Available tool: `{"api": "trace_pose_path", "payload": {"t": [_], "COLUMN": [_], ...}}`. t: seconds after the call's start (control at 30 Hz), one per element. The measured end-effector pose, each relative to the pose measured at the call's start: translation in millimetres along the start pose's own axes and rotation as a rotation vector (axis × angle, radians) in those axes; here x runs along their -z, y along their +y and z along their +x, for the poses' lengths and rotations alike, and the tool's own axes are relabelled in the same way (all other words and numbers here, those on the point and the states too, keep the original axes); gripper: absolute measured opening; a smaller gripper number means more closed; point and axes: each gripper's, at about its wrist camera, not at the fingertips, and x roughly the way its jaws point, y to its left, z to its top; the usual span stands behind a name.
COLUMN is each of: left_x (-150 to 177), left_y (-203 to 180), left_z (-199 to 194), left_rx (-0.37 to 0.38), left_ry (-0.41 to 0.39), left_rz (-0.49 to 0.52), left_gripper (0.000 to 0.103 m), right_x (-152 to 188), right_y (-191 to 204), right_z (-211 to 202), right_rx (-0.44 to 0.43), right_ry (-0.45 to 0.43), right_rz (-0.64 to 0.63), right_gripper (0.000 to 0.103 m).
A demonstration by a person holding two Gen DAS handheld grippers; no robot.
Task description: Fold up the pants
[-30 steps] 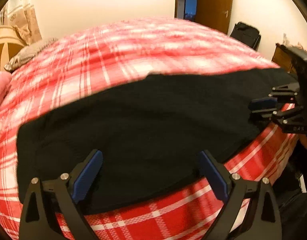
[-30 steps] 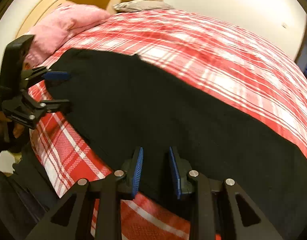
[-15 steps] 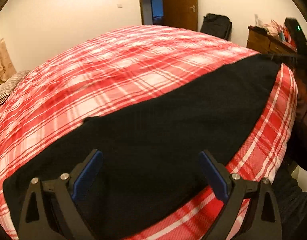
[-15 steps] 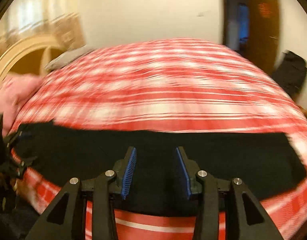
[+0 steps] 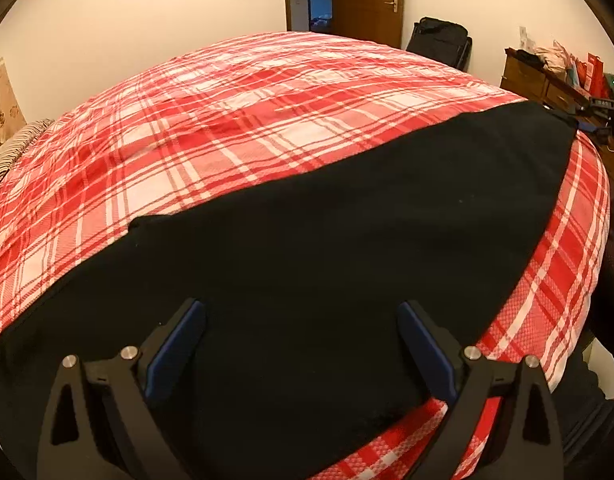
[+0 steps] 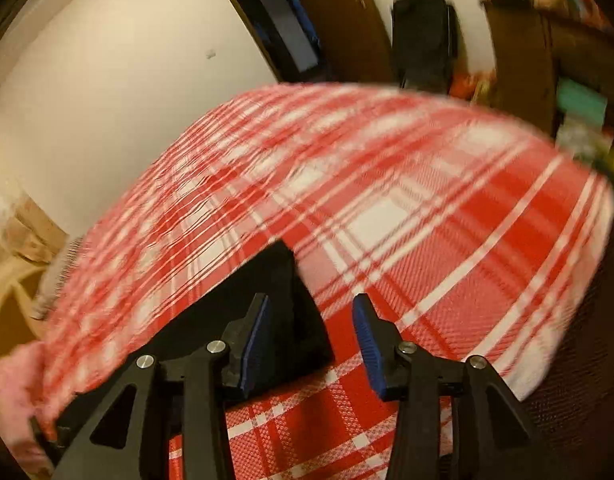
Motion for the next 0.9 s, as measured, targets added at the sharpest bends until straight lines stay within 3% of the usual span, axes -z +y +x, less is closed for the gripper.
{"api": "trace_pose_path", "payload": {"t": [0.27,0.53,0.57,0.6,0.63,0.7,0.9], "left_x": [-0.1,0.0,0.2,0.2,-0.1,-0.7,-7.3], "left_y": [1.7,2.3,2.5,3.0,3.7,6.0,13.2], "left_z": [1.0,0.7,-0.3,-1.6,-2.4,-6.2,-17.4], "left_rx": [0.0,0.0,-0.001,-0.002,0.0,0.008,0.055], "left_ry": [0.01,0.015,0.015,0.013,0.012,0.005,-0.025], "left_rz": [-0.003,-0.005,-0.007,-0.009,-0.012,-0.024,-0.086], "left_gripper": [0.099,0.1,0.1,0.1,0.1,0.1,0.1], "right_x": [5.3,0.3,0.0,-1.1,-1.2,0.8,6.4], "right_y": [-11.4,-2.6,-1.5,-0.8,-0.2,0.2,34.0], "right_z": [12.8,28.6,27.9,29.0,29.8,30.6,6.4], "right_rx": [-0.146,-0.095,-0.093,-0.092,-0.093,-0.134,-0.137], "right_ry": [0.069,0.112,0.112,0.113,0.117,0.125,0.053], "right_rz": [0.089,0.057,0.057,0.059,0.06,0.077,-0.014], "right_gripper": [0.045,0.045,0.042,0.027,0.02,0.018,0.015]}}
